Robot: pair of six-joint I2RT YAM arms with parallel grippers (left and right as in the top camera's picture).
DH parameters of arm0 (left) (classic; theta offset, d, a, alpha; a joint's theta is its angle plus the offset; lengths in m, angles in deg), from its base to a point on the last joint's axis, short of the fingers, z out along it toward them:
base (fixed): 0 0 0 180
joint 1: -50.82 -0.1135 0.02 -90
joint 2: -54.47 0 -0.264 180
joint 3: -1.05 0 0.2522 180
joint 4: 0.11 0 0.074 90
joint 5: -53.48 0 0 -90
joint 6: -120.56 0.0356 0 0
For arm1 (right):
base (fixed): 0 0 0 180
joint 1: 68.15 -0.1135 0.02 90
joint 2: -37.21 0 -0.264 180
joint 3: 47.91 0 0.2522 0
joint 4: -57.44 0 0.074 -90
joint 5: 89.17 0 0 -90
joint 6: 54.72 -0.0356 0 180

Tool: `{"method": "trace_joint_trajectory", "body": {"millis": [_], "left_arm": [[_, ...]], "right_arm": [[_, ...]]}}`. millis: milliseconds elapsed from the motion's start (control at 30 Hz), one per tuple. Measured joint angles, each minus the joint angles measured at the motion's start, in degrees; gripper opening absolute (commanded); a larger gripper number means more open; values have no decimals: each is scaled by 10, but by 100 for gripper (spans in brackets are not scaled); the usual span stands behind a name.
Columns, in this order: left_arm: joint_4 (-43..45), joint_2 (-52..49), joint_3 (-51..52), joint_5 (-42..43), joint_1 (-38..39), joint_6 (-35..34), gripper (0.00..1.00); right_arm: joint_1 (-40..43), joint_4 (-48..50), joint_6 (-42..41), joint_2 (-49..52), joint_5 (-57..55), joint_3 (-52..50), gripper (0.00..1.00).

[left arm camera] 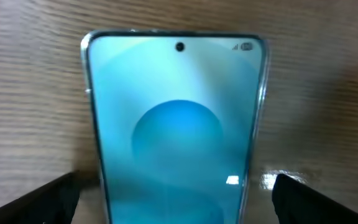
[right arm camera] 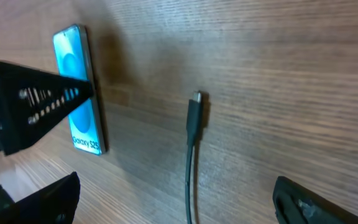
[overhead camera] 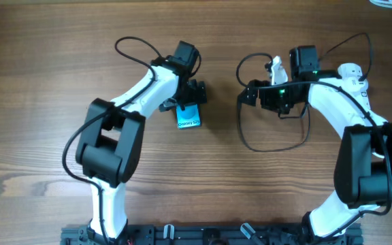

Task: Plug charger to phone and switch on socket
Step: 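Move the right gripper toward the phone beside the left gripper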

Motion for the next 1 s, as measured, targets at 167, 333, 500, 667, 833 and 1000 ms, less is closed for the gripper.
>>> {"method": "trace_joint_trajectory", "body": {"millis": [167,333,500,667,833,1000], "left_arm": [[8,-4,-2,-13,9,-7,87],[1,-9,-9,-20,9,-9,81],[-57,-10,-11,-19,9,-3,84],[-123,-14,-11,-13,9,-1,100],[-73,-14,-16,-25,6,24,100],[-13,-21,-25,-49,-14,46,74]], "right_arm": [[-9,35,15,0,42,-33,100],[-50,40,23,0,57,-38,100],[-81,40,19,0,63,-38,100],[-103,40,19,0,72,-38,99],[-107,51,12,0,72,-39,100],[-107,52,8,0,72,-39,100]]}}
